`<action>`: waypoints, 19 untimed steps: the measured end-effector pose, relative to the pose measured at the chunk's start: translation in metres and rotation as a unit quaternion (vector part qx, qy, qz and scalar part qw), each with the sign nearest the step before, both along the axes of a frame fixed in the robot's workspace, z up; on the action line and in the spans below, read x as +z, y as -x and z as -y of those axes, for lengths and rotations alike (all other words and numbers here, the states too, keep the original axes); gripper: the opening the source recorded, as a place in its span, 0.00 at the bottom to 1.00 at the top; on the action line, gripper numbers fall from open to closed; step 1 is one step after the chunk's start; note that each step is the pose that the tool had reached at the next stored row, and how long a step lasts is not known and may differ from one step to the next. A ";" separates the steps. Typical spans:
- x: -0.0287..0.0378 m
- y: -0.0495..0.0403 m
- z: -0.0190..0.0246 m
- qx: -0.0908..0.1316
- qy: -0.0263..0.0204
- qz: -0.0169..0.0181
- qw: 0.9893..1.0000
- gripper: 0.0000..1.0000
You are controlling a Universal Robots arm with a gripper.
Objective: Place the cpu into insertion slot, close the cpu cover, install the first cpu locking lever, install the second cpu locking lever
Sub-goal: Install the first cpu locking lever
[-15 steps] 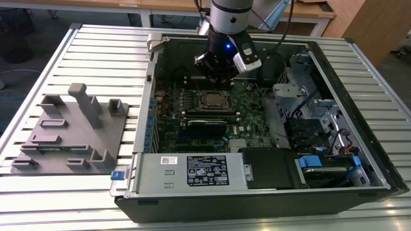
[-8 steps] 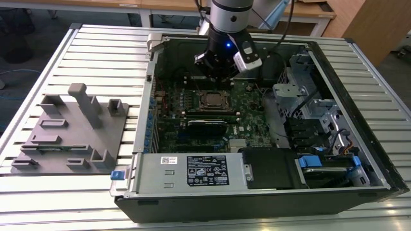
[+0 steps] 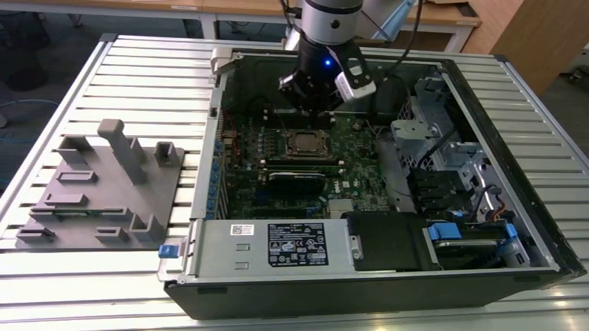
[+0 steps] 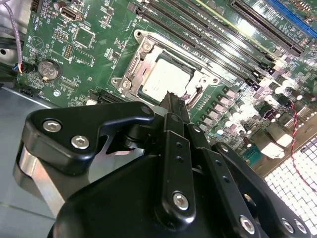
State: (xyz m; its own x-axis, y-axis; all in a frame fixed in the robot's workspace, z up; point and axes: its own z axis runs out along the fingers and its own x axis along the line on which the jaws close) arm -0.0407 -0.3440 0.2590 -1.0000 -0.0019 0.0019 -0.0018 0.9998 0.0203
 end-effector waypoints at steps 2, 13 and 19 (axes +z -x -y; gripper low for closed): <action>0.0008 0.0000 0.0000 0.000 0.000 0.000 1.000 0.10; 0.0053 0.0000 0.0000 0.000 0.000 0.000 1.000 0.10; 0.0078 0.0000 0.0000 0.000 0.000 0.000 1.000 0.10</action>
